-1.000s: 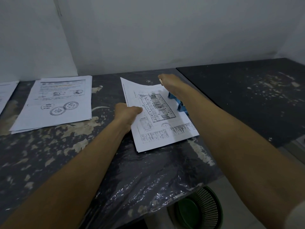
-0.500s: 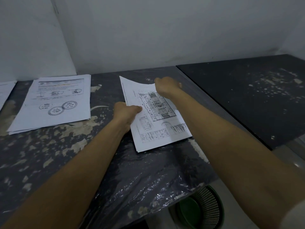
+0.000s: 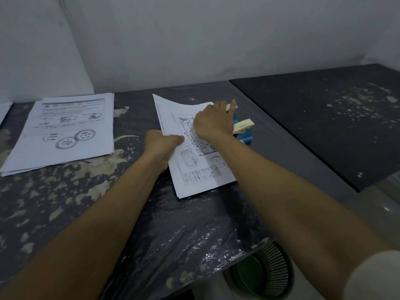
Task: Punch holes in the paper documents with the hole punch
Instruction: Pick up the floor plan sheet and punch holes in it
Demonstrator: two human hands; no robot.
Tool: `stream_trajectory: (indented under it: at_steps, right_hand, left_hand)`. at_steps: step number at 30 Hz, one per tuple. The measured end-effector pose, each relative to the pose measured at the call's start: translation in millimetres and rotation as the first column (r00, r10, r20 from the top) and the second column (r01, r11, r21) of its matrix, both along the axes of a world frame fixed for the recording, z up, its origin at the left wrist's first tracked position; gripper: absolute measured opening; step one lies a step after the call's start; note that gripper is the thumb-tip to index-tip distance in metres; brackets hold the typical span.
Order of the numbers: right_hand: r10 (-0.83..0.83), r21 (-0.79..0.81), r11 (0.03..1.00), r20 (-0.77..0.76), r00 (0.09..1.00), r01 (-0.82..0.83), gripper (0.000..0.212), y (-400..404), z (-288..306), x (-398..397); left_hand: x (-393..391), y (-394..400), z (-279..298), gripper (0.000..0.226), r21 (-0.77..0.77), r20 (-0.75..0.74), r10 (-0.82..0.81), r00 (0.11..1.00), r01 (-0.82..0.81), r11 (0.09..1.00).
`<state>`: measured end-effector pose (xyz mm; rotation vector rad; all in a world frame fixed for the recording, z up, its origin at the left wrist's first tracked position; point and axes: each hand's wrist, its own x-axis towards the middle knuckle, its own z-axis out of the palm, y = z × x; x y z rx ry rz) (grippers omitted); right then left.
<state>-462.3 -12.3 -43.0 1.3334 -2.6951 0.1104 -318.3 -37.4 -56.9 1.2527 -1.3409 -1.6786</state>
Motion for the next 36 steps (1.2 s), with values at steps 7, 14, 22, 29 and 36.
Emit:
stream_trajectory:
  at_steps: [7,14,22,29,36]
  right_hand:
    - [-0.011,-0.019,1.0,-0.018,1.0,0.011,0.055,-1.2,-2.3,3.0]
    - [-0.051,0.031,0.998,0.241,0.969,0.045,0.052,-4.1,28.4,-2.9]
    - [0.145,-0.377,0.884,0.782,0.606,0.276,0.026,8.7,60.9,-17.7]
    - [0.276,-0.613,0.596,0.763,0.585,0.518,0.048,17.6,64.7,-30.8]
    - [0.457,-0.784,0.615,0.448,0.769,0.091,0.015,45.6,40.8,-15.7]
  left_hand:
    - [1.7,0.3,-1.4,0.013,-0.024,-0.012,0.001,1.0,-0.002,1.0]
    - [1.3,1.8,-1.2,0.019,-0.044,0.006,-0.002,1.0,0.002,0.999]
    - [3.0,0.4,-0.1,0.018,-0.007,-0.006,-0.014,1.0,0.014,1.0]
    - [4.2,0.1,0.0,0.013,-0.001,-0.021,-0.023,1.0,0.023,1.0]
    - [6.7,2.3,4.4,0.014,0.026,-0.035,-0.026,0.999,0.027,0.999]
